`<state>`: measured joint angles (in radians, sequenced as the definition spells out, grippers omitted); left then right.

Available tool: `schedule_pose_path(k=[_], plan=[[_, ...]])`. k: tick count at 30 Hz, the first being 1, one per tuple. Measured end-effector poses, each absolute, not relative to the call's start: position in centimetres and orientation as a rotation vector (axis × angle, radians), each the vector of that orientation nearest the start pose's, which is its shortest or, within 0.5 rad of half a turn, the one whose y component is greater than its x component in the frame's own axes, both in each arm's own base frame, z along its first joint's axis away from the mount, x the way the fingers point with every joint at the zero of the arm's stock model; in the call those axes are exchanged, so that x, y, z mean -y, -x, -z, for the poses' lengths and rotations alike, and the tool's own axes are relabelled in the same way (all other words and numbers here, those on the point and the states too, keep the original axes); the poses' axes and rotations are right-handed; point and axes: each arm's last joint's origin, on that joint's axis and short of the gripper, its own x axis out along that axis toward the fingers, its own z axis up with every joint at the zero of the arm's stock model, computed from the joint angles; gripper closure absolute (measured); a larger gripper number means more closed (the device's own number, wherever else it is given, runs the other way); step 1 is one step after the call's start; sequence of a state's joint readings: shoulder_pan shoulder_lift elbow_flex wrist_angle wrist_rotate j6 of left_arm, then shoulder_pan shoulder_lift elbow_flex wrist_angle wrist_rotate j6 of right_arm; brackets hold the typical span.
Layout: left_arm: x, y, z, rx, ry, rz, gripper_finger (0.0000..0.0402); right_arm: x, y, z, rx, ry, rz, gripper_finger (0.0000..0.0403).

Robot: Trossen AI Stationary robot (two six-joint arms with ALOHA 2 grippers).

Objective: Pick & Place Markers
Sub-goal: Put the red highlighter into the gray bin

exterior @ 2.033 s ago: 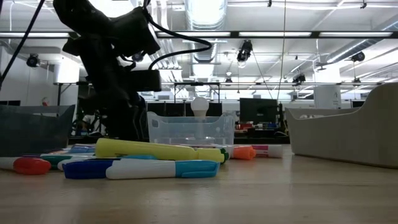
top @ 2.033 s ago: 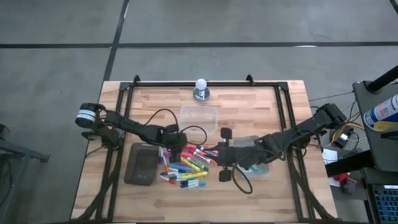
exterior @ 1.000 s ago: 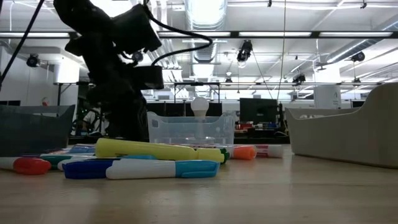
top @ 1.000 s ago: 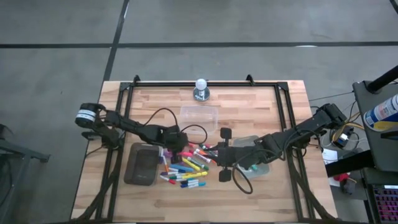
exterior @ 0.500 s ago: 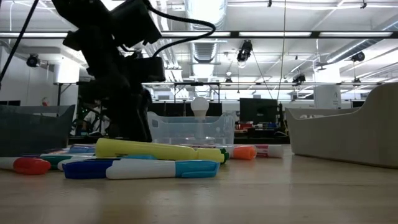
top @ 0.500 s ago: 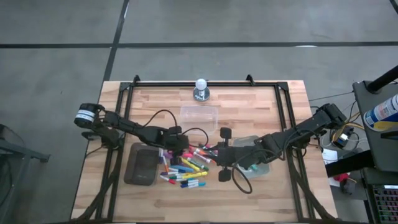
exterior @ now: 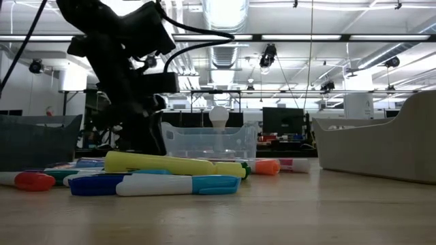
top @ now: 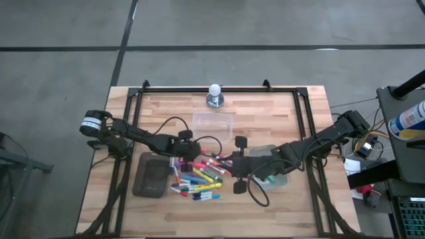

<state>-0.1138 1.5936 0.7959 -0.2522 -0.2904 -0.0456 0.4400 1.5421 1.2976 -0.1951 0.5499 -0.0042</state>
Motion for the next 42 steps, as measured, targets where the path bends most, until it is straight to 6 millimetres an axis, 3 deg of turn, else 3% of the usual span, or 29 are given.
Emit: schedule_pose_path(k=[16,32,42], plan=[[1.9,-28.1,-15.3,-1.064,-0.282,-0.317,0.0273,-13.5,-32.2,-32.6,-0.389,0.212,0.108,0.0335],[0.0,-27.6,-13.7,-1.112,-0.117,-0.274,0.0273,-13.5,-32.2,-32.7,-0.385,0.209,0.108,0.0335],[0.4,-28.0,-13.8,-1.111,-0.031,-0.21,0.0274,-13.5,-32.2,-32.7,-0.383,0.21,0.107,0.0335]])
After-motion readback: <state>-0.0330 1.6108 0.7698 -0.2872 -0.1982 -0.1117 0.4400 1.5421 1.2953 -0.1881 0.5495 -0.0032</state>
